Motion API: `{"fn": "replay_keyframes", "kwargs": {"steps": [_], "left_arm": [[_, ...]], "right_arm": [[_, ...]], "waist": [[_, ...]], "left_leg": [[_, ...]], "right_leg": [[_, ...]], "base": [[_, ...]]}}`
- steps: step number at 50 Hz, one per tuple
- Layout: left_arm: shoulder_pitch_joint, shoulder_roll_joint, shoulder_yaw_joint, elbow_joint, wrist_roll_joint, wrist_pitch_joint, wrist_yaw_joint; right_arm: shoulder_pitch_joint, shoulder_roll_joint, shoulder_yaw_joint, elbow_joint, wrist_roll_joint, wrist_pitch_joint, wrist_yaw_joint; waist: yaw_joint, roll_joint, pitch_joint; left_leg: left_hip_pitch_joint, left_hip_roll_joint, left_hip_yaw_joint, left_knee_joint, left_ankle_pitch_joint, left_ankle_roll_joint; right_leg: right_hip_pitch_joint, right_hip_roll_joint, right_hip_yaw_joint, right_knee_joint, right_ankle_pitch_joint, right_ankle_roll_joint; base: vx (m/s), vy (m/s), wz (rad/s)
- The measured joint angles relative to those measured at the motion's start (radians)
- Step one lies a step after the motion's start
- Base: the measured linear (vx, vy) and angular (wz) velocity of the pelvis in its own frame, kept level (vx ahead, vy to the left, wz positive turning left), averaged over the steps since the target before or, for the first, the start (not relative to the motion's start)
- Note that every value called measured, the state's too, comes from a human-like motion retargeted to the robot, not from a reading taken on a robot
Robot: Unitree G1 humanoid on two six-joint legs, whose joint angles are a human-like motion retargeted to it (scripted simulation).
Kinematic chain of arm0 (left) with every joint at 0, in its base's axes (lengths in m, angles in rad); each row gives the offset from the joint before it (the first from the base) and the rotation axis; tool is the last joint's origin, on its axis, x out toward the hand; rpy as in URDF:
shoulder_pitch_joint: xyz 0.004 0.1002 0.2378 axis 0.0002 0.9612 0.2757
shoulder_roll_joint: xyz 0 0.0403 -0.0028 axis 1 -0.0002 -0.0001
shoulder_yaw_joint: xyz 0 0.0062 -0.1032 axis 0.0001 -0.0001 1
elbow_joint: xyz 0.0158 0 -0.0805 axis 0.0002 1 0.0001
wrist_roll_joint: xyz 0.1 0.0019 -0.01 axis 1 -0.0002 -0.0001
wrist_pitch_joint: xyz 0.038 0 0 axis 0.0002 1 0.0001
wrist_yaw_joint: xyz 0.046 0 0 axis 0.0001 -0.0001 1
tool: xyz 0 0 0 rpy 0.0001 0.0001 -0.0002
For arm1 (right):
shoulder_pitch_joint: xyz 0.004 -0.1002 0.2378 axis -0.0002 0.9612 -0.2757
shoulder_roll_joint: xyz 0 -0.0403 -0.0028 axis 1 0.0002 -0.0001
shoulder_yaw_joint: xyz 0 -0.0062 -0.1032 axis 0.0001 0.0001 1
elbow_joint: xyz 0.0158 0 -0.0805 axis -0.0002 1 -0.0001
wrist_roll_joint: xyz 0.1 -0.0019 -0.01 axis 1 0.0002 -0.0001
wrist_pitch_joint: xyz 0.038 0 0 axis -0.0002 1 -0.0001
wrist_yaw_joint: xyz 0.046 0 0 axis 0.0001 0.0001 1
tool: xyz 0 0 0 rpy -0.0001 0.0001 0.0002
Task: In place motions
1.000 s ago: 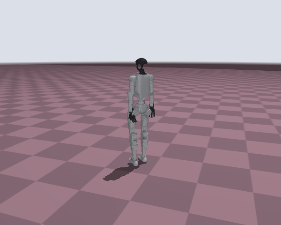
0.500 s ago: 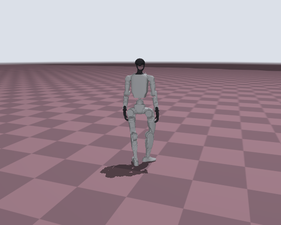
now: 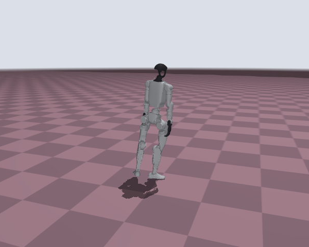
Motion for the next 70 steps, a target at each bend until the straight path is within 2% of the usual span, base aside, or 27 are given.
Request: {"fn": "replay_keyframes", "kwargs": {"steps": [2,3,5,7,9,13,15,17,18,20,22,27,33,43,48,51,55,57,59,61,63,65,68,70], "left_arm": [[-0.003,0.010,-0.018,-0.019,0.009,0.001,0.002],[-0.002,0.012,-0.025,-0.027,0.012,0.002,0.004],[0.002,0.009,-0.032,-0.038,0.016,0.001,0.010],[0.008,-0.001,-0.031,-0.044,0.012,-0.007,0.010],[0.016,-0.009,-0.030,-0.045,0.008,-0.017,0.000],[0.022,-0.013,-0.034,-0.023,0.024,-0.021,-0.012],[0.022,-0.013,-0.037,-0.003,0.035,-0.014,-0.005],[0.027,-0.015,-0.039,0.018,0.037,-0.009,-0.001],[0.032,-0.017,-0.038,0.027,0.036,-0.008,-0.003],[0.038,-0.020,-0.030,0.044,0.034,-0.002,-0.017],[0.037,-0.020,-0.008,0.054,0.034,0.005,-0.025],[0.045,-0.014,0.006,0.050,0.022,0.002,-0.019],[0.062,-0.024,0.017,0.073,0.004,0.011,-0.030],[0.042,-0.023,-0.015,0.027,0.021,0.004,-0.049],[0.021,-0.019,-0.016,0.016,0.023,0.009,-0.065],[0.011,-0.012,-0.008,0.004,0.021,0.014,-0.077],[0.003,0.001,-0.001,-0.005,0.020,0.022,-0.086],[-0.001,0.008,0.000,-0.004,0.012,0.023,-0.091],[-0.008,0.013,-0.003,0.000,0.004,0.024,-0.098],[-0.023,0.018,-0.012,0.006,-0.001,0.029,-0.104],[-0.044,0.022,-0.018,0.002,0.003,0.037,-0.107],[-0.058,0.028,-0.025,-0.020,0.014,0.040,-0.113],[-0.070,0.030,-0.072,-0.049,0.026,0.016,-0.118],[-0.077,0.026,-0.101,-0.043,0.024,0.006,-0.097]], "right_arm": [[-0.006,0.004,0.016,-0.035,-0.023,-0.006,0.010],[-0.005,0.004,0.022,-0.052,-0.034,-0.010,0.017],[-0.002,0.001,0.031,-0.081,-0.056,-0.018,0.028],[-0.005,-0.005,0.034,-0.097,-0.073,-0.021,0.032],[-0.011,-0.010,0.035,-0.104,-0.079,-0.020,0.028],[-0.018,-0.014,0.022,-0.100,-0.054,-0.021,0.029],[-0.014,-0.015,0.007,-0.092,-0.039,-0.021,0.040],[-0.006,-0.016,-0.008,-0.077,-0.031,-0.015,0.049],[0.001,-0.017,-0.012,-0.068,-0.029,-0.013,0.050],[0.006,-0.019,-0.016,-0.045,-0.027,-0.005,0.044],[0.004,-0.012,-0.012,-0.020,-0.021,0.006,0.024],[0.016,0.000,-0.014,0.022,0.014,0.002,-0.005],[0.035,-0.005,-0.013,0.036,-0.055,0.014,-0.008],[-0.001,-0.020,0.000,-0.029,-0.014,-0.009,0.005],[-0.021,-0.030,0.025,-0.045,-0.006,-0.015,0.010],[-0.032,-0.032,0.041,-0.050,-0.010,-0.017,0.008],[-0.027,-0.029,0.042,-0.063,-0.008,-0.020,0.006],[-0.022,-0.027,0.036,-0.073,0.000,-0.023,0.006],[-0.014,-0.026,0.026,-0.089,0.010,-0.027,0.005],[-0.010,-0.026,0.018,-0.104,0.024,-0.032,0.004],[-0.010,-0.029,0.019,-0.111,0.041,-0.038,-0.001],[-0.014,-0.035,0.030,-0.105,0.053,-0.041,-0.006],[-0.022,-0.045,0.025,-0.095,0.033,-0.030,0.005],[-0.015,-0.053,0.022,-0.101,0.008,-0.026,0.020]], "waist": [[0.003,-0.047,0.008],[0.008,-0.059,0.008],[0.020,-0.065,0.010],[0.047,-0.062,0.012],[0.068,-0.062,0.020],[0.077,-0.033,0.032],[0.085,-0.008,0.030],[0.095,0.017,0.022],[0.092,0.023,0.014],[0.063,0.038,-0.002],[0.065,0.047,-0.002],[0.058,0.038,0.005],[0.087,0.034,-0.044],[0.093,0.039,0.001],[0.102,0.076,0.007],[0.083,0.097,0.011],[0.055,0.093,0.027],[0.031,0.095,0.032],[-0.009,0.102,0.042],[-0.031,0.114,0.063],[-0.015,0.119,0.094],[0.018,0.102,0.127],[0.105,0.088,0.161],[0.148,0.083,0.161]], "left_leg": [[-0.090,0.027,-0.085,0.186,0.039,0.093],[-0.134,0.043,-0.125,0.261,0.050,0.116],[-0.207,0.042,-0.244,0.340,0.077,0.117],[-0.260,0.001,-0.361,0.342,0.069,0.090],[-0.277,-0.040,-0.424,0.299,0.016,0.083],[-0.289,-0.121,-0.575,0.144,-0.087,0.109],[-0.289,-0.162,-0.685,0.037,-0.082,0.104],[-0.290,-0.186,-0.776,-0.068,-0.020,0.099],[-0.288,-0.201,-0.798,-0.110,0.027,0.137],[-0.272,-0.215,-0.826,-0.111,-0.009,0.145],[-0.256,-0.179,-0.812,-0.148,0.008,0.102],[-0.180,-0.210,-0.809,-0.230,0.015,0.132],[-0.171,-0.226,-0.780,-0.262,-0.005,0.151],[-0.184,-0.236,-0.768,-0.200,-0.055,0.158],[-0.207,-0.206,-0.797,-0.185,-0.059,0.139],[-0.224,-0.193,-0.847,-0.181,-0.053,0.127],[-0.223,-0.210,-0.941,-0.195,-0.035,0.111],[-0.238,-0.224,-1.008,-0.190,-0.021,0.097],[-0.259,-0.237,-1.088,-0.182,-0.002,0.072],[-0.270,-0.235,-1.133,-0.184,0.019,0.043],[-0.270,-0.227,-1.146,-0.193,0.038,0.019],[-0.273,-0.237,-1.161,-0.196,0.057,0.002],[-0.310,-0.254,-1.193,-0.188,0.093,-0.020],[-0.345,-0.268,-1.220,-0.192,0.102,-0.019]], "right_leg": [[0.007,-0.042,0.029,-0.005,-0.002,0.002],[0.009,-0.053,0.036,-0.007,-0.002,0.002],[0.011,-0.055,0.046,-0.008,-0.004,-0.001],[0.007,-0.048,0.067,-0.006,-0.006,-0.006],[0.009,-0.046,0.092,-0.002,-0.008,-0.009],[0.031,-0.019,0.111,-0.005,-0.017,-0.009],[0.041,0.008,0.119,-0.008,-0.024,-0.006],[0.050,0.036,0.124,-0.008,-0.032,0.001],[0.054,0.039,0.122,-0.007,-0.036,0.005],[0.060,0.042,0.105,-0.004,-0.041,0.012],[0.064,0.054,0.123,-0.001,-0.042,0.011],[0.089,0.044,0.118,0.001,-0.044,0.017],[0.063,0.028,0.154,0.007,-0.037,0.031],[0.066,-0.004,0.154,0.049,-0.044,0.050],[0.019,-0.002,0.189,0.176,-0.072,0.035],[-0.036,0.009,0.290,0.246,-0.068,0.018],[-0.108,0.091,0.687,0.262,-0.044,0.006],[-0.125,0.129,0.845,0.272,-0.039,0.025],[-0.118,0.130,0.897,0.266,-0.041,0.059],[-0.096,0.121,0.869,0.256,-0.060,0.078],[-0.072,0.122,0.808,0.245,-0.083,0.050],[-0.051,0.116,0.749,0.231,-0.091,0.014],[-0.039,0.095,0.651,0.222,-0.098,0.014],[-0.029,0.072,0.556,0.198,-0.102,0.020]], "base": [[0.23,-0.09,-0.35],[0.22,-0.05,-0.37],[0.23,-0.05,-0.46],[0.13,0.04,-0.75],[0.12,0.07,-0.79],[0.11,0.09,-0.42],[0.11,0.12,-0.33],[0.13,0.11,-0.27],[0.14,0.12,0.05],[0.10,0.16,0.21],[0.01,0.09,-0.26],[0.03,0.12,-0.08],[0.06,0.14,-0.26],[-0.07,0.16,-0.11],[-0.09,0.09,0.14],[-0.08,0.03,0.70],[-0.02,-0.04,1.20],[-0.02,-0.05,1.83],[-0.01,-0.05,2.36],[-0.14,-0.02,2.20],[-0.25,-0.02,1.57],[-0.28,-0.08,1.35],[-0.38,-0.13,1.69],[-0.46,-0.22,2.40]]}}
